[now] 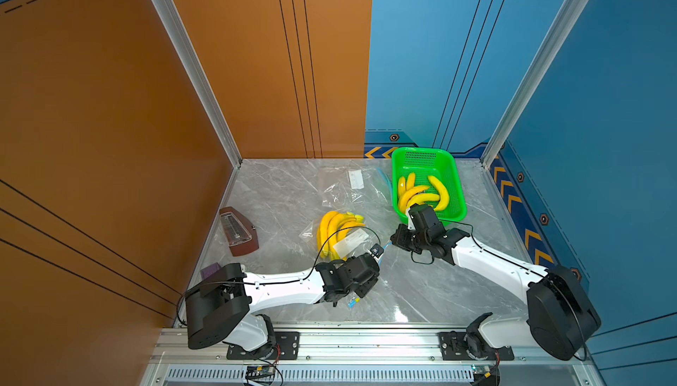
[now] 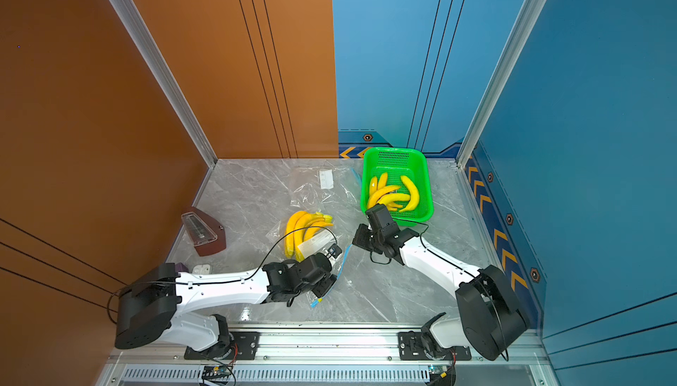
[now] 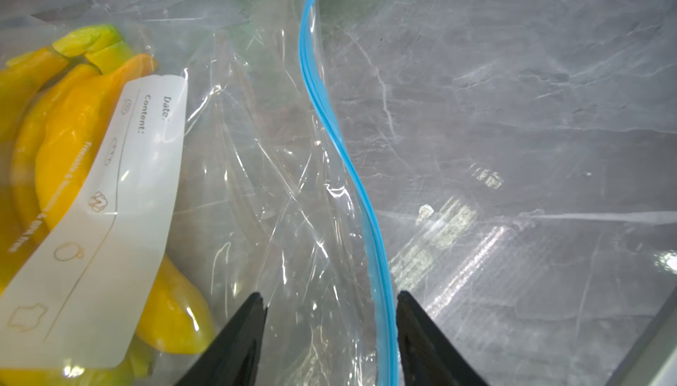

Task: Open the zip-top bag and take out the banana
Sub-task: Unzip the zipper on the zipper food storage bag.

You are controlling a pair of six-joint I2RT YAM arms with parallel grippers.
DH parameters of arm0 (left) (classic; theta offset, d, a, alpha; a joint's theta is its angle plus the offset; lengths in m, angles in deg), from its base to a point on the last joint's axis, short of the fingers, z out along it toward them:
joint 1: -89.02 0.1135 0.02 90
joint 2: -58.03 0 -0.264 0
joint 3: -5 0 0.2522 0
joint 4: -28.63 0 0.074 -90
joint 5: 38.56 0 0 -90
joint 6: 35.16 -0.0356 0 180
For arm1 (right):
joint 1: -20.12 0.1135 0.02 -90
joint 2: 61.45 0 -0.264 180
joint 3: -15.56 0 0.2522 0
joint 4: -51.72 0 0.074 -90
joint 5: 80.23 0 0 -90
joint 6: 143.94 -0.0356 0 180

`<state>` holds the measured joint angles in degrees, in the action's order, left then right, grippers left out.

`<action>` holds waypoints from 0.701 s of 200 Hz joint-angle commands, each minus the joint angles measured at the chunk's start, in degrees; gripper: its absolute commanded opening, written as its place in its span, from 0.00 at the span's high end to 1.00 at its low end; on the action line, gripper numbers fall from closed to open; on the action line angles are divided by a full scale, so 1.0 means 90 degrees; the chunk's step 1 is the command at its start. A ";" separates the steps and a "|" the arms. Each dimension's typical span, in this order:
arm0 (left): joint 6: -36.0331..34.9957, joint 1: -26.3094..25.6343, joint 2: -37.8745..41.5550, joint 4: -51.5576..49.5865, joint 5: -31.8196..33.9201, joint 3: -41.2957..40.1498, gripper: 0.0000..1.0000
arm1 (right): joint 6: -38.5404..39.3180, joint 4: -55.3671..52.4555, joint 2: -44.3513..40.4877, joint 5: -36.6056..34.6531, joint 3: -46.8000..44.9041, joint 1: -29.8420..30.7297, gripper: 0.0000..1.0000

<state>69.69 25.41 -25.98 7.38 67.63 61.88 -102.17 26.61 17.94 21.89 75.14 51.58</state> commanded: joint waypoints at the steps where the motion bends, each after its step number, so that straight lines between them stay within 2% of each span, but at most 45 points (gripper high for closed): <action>1: 0.0154 0.0130 -0.0142 -0.0040 -0.0016 0.0118 0.33 | 0.0124 0.0100 -0.0129 -0.0155 -0.0182 0.0010 1.00; 22: 0.0117 0.0220 0.0013 -0.0030 0.0084 0.0030 0.29 | 0.0150 0.0097 -0.0129 -0.0206 -0.0259 -0.0007 1.00; 44: 0.0237 0.0818 0.0631 0.0080 -0.0278 -0.0200 0.26 | 0.0208 -0.0004 -0.0135 -0.0309 -0.0304 -0.0015 1.00; 61: -0.0151 0.0831 0.0706 0.0052 -0.0513 -0.0103 0.23 | 0.0288 -0.0143 -0.0116 -0.0461 -0.0328 -0.0025 1.00; 82: -0.0415 0.0658 0.0396 0.0051 -0.0825 0.0032 0.20 | 0.0354 -0.0358 -0.0071 -0.0623 -0.0326 -0.0047 1.00; 92: -0.0501 0.0519 0.0147 0.0051 -0.0852 0.0118 0.18 | 0.0386 -0.0407 -0.0049 -0.0638 -0.0331 -0.0065 0.95; 118: -0.0571 0.0197 -0.0510 0.0032 -0.0724 0.0395 0.18 | 0.0431 -0.0628 -0.0199 -0.0711 -0.0369 -0.0124 0.72; 140: -0.0658 0.0017 -0.0908 -0.0072 -0.0392 0.0634 0.18 | 0.0551 -0.0846 -0.0609 -0.0962 -0.0442 -0.0192 0.60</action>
<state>65.82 27.11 -31.40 8.03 62.53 64.57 -98.98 23.17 16.76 16.95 72.39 50.51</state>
